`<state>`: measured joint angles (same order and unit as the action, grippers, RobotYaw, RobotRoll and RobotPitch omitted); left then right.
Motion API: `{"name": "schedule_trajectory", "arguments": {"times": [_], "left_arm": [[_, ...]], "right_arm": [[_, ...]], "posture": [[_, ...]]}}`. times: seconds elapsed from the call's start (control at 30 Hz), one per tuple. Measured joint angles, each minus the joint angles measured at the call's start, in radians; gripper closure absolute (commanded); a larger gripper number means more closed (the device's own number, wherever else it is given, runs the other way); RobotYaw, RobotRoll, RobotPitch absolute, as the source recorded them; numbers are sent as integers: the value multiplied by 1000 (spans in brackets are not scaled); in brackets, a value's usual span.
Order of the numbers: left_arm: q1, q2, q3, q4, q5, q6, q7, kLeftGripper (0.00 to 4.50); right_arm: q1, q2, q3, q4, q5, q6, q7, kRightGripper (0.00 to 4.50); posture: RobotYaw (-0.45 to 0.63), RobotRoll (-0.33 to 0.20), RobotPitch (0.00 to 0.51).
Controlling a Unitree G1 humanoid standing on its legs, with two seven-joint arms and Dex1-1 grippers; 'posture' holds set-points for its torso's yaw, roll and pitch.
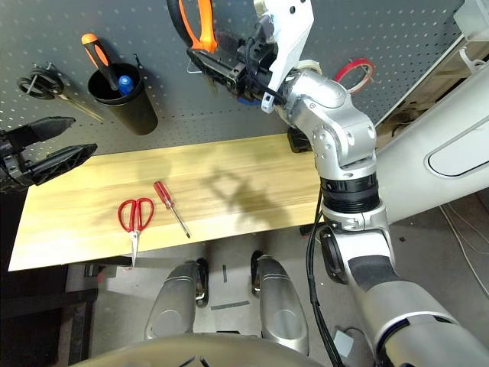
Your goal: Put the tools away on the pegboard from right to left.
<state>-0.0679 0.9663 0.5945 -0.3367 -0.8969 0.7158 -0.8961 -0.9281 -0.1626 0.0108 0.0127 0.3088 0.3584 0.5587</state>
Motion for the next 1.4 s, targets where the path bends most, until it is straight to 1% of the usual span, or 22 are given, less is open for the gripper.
{"name": "schedule_trajectory", "arguments": {"times": [0.13,0.27,0.53,0.67,1.0,1.4], "left_arm": [[-3,0,-2,0,0,0,0,0],[-7,0,-8,0,0,0,-1,0],[-14,0,-16,1,0,1,-2,0],[-20,0,-17,1,0,4,-2,0],[-17,-1,-17,-1,-1,9,-1,0],[-16,-1,-17,-9,-4,20,4,0]], "right_arm": [[-27,27,33,71,-74,-147,-24,2470],[-28,60,71,116,-144,-263,-53,2470],[-34,88,150,278,-326,-494,-150,2470],[-36,107,169,357,-375,-581,-193,2470],[-80,127,172,457,-396,-657,-241,2470],[-96,131,166,596,-402,-715,-253,2470]], "posture": [[101,0,146],[103,0,150],[107,0,162],[116,0,163],[130,0,168],[139,0,173]]}}
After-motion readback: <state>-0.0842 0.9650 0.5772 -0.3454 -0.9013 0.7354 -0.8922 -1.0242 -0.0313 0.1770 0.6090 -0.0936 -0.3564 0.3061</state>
